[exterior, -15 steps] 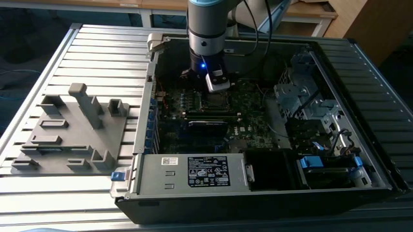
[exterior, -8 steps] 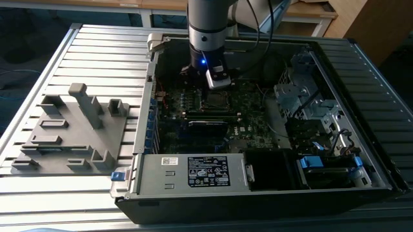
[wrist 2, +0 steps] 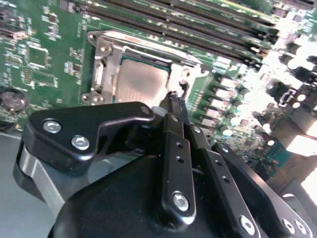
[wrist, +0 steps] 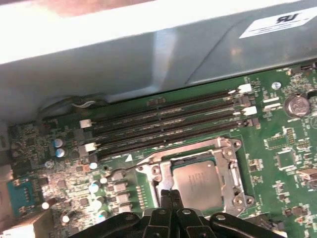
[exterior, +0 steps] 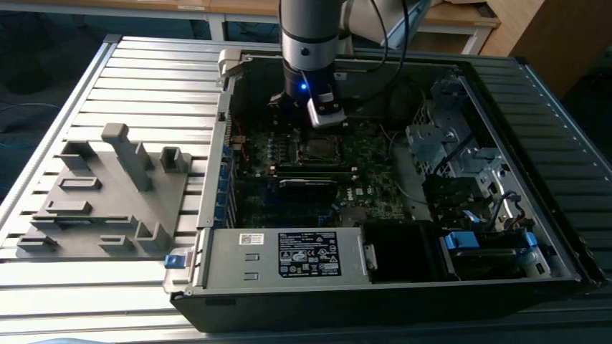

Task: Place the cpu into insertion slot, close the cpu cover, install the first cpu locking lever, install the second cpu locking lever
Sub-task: 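Close the cpu cover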

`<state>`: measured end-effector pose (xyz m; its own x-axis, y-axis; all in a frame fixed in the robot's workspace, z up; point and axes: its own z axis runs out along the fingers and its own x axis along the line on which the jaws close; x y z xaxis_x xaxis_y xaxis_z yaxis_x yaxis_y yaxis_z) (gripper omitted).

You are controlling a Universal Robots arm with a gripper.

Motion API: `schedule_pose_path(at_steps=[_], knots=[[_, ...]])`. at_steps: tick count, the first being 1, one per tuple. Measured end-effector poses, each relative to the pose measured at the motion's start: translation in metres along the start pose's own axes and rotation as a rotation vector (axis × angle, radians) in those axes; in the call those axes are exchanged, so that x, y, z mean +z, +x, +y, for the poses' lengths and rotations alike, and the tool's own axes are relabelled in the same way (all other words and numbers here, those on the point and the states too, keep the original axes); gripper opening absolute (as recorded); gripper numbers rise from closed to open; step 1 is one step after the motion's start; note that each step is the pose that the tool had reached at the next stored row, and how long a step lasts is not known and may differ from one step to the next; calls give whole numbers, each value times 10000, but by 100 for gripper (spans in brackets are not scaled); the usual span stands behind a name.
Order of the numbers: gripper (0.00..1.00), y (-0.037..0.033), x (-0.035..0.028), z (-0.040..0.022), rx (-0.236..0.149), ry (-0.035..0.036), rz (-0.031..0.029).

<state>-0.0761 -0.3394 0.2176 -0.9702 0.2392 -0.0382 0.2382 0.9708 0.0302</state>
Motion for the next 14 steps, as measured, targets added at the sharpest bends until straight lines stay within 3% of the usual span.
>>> schedule_pose_path(at_steps=[8, 14], knots=[[11, -229, 11, 64, 0, 1, 3], [11, -249, -29, 70, -2, 2, 7]])
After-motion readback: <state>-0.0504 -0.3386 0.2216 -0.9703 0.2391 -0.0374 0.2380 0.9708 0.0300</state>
